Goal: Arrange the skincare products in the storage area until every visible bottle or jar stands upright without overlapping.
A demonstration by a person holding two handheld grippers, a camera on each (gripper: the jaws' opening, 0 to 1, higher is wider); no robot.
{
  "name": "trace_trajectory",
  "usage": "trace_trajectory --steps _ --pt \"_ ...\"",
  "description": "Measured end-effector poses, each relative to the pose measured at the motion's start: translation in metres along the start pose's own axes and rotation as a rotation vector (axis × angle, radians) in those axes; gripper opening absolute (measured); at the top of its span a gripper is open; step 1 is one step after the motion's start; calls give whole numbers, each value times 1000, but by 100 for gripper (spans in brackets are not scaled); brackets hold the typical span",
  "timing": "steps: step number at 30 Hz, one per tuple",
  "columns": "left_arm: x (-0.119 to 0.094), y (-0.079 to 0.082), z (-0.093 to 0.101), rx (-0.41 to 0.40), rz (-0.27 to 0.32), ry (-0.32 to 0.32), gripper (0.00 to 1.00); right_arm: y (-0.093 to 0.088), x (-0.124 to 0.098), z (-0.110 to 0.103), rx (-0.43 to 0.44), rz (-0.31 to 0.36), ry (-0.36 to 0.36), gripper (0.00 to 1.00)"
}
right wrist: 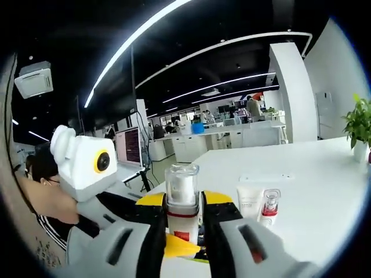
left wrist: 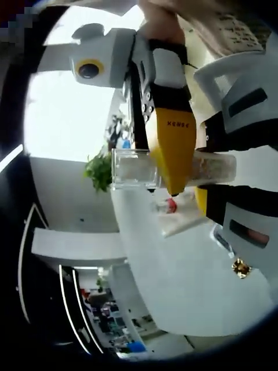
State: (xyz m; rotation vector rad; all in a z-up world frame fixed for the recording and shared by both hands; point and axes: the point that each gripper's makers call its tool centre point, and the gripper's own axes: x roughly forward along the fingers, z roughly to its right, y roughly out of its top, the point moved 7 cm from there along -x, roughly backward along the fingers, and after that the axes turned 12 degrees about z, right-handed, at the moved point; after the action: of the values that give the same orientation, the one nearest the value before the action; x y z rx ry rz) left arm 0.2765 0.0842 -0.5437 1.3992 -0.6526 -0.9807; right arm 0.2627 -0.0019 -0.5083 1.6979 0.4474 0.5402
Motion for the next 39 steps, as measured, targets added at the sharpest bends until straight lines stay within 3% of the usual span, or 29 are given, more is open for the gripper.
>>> trace_trajectory --steps 6,10,17,25,29,39 --pt "4 -2 7 15 -2 -113 18 7 -10 1 -15 0 23 23" --pt "5 -2 11 33 2 -185 18 11 -14 2 -14 -4 80 23" --pt "10 -2 14 24 23 -253 18 18 -20 6 -18 -13 129 22" --pt "19 -1 15 43 4 -250 19 17 -23 12 -34 -10 106 21" --pt "21 0 15 68 -16 -253 20 12 -24 17 -75 -45 108 21" --pt "28 5 13 85 -27 -260 20 4 -22 23 -42 -47 111 21"
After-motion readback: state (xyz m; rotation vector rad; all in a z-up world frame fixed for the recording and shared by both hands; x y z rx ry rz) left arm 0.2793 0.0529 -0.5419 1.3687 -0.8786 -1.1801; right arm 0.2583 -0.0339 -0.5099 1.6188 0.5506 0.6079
